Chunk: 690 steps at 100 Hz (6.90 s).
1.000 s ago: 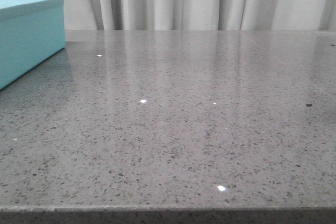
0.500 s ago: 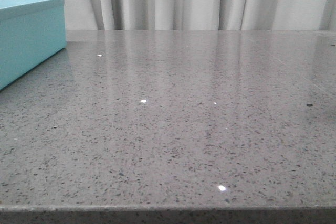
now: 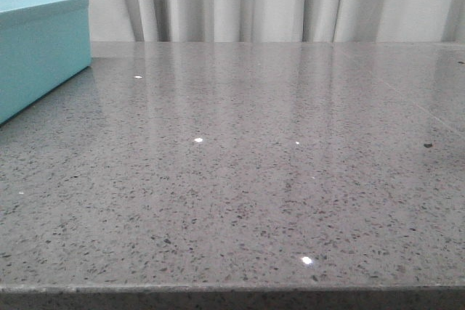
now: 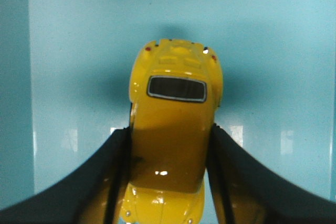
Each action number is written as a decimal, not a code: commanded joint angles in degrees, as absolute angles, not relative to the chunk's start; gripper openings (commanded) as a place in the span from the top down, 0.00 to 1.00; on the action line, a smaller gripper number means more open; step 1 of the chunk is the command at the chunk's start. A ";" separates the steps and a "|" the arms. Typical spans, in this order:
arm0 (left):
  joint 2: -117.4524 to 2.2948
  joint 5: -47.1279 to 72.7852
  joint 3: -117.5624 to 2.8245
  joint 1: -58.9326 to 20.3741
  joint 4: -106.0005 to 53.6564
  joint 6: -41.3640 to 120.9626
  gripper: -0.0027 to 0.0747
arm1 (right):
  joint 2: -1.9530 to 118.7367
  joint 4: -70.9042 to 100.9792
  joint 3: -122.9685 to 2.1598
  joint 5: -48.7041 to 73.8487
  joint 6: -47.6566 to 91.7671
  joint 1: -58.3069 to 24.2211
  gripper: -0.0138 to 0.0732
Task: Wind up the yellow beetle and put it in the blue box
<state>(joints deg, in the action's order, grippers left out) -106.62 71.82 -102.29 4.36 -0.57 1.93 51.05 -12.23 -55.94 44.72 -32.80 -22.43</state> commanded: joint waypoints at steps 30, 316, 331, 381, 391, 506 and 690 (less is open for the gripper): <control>-105.78 72.71 -103.72 4.42 -1.62 0.78 0.54 | 50.40 -13.23 -57.36 40.86 -32.39 -22.58 0.27; -10.62 34.94 -30.74 4.42 -16.82 10.32 0.99 | 11.54 -22.09 -30.55 26.39 -28.96 -22.58 0.92; -10.62 34.94 -30.74 4.53 -16.95 10.32 0.99 | 11.54 -22.09 -30.55 26.39 -28.96 -22.58 0.92; -5.59 4.23 -14.19 -0.25 -4.49 5.09 0.99 | 11.54 -22.09 -30.55 26.39 -28.96 -22.58 0.92; -2.72 0.80 -8.88 -0.25 -3.55 1.63 0.99 | 11.54 -22.09 -30.55 26.39 -28.96 -22.58 0.92; 2.16 -1.14 1.23 0.00 -3.11 -1.56 0.99 | 11.74 -22.09 -30.55 26.22 -28.96 -22.58 0.92; 2.07 -1.14 1.23 -0.01 -3.11 -1.56 0.99 | -1.88 -5.40 0.75 -2.98 -8.96 0.73 0.92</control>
<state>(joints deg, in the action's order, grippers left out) 0.32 3.49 0.00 0.19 -2.99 -1.10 -0.54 -5.50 1.65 1.17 -9.27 0.42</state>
